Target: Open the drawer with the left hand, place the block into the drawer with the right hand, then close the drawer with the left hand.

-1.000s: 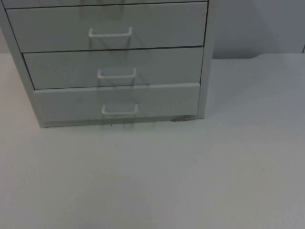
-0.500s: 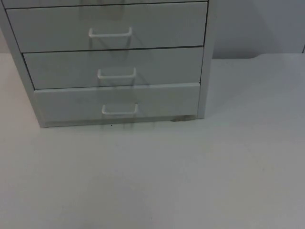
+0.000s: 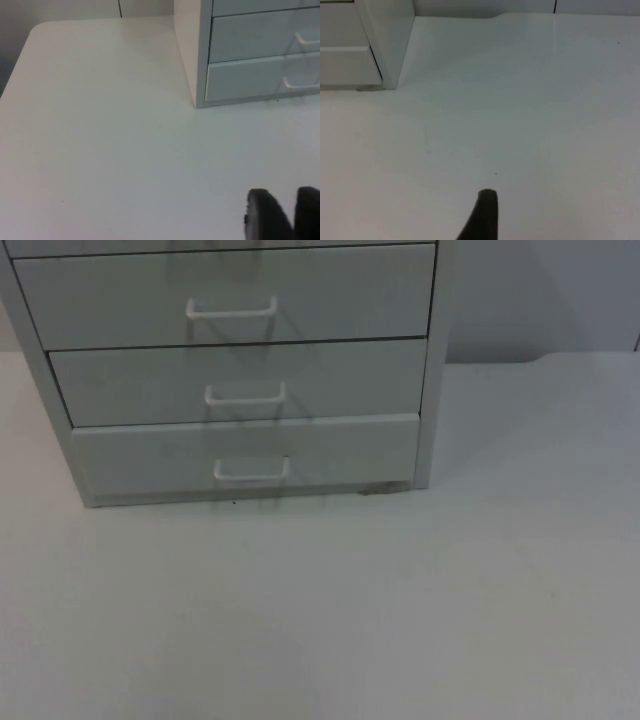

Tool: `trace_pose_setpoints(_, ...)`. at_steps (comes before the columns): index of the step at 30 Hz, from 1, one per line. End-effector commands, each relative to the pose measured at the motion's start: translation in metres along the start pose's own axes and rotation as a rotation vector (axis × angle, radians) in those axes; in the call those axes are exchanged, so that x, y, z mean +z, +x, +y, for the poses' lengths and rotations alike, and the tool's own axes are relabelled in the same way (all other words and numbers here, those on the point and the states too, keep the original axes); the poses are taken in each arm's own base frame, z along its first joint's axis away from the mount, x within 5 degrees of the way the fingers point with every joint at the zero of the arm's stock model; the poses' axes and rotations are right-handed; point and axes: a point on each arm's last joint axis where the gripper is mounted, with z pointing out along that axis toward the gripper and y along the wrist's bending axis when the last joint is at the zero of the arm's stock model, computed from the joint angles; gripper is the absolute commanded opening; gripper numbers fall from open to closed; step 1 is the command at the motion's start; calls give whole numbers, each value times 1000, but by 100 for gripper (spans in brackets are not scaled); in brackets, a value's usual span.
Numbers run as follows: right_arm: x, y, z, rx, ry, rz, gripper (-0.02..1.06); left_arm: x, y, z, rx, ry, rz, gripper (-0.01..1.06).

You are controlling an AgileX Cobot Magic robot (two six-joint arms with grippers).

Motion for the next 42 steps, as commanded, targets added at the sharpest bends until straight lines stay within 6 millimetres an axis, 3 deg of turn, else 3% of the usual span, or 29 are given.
trace_pose_setpoints(1,0,0,0,-6,-1,-9,79,0,1,0,-9,-7,3,45)
trace_pose_setpoints(2,0,0,0,2,-1,-9,83,0,1,0,-9,-7,3,53)
trace_pose_setpoints(3,0,0,0,2,-1,-9,83,0,1,0,-9,-7,3,53)
trace_pose_setpoints(5,0,0,0,2,-1,-9,94,0,1,0,-9,-7,3,86)
trace_pose_setpoints(6,0,0,0,2,-1,-9,101,0,1,0,-9,-7,3,99)
trace_pose_setpoints(7,0,0,0,2,-1,-9,105,0,1,0,-9,-7,3,105)
trace_pose_setpoints(42,0,0,0,2,-1,-9,105,0,1,0,-12,-2,3,105)
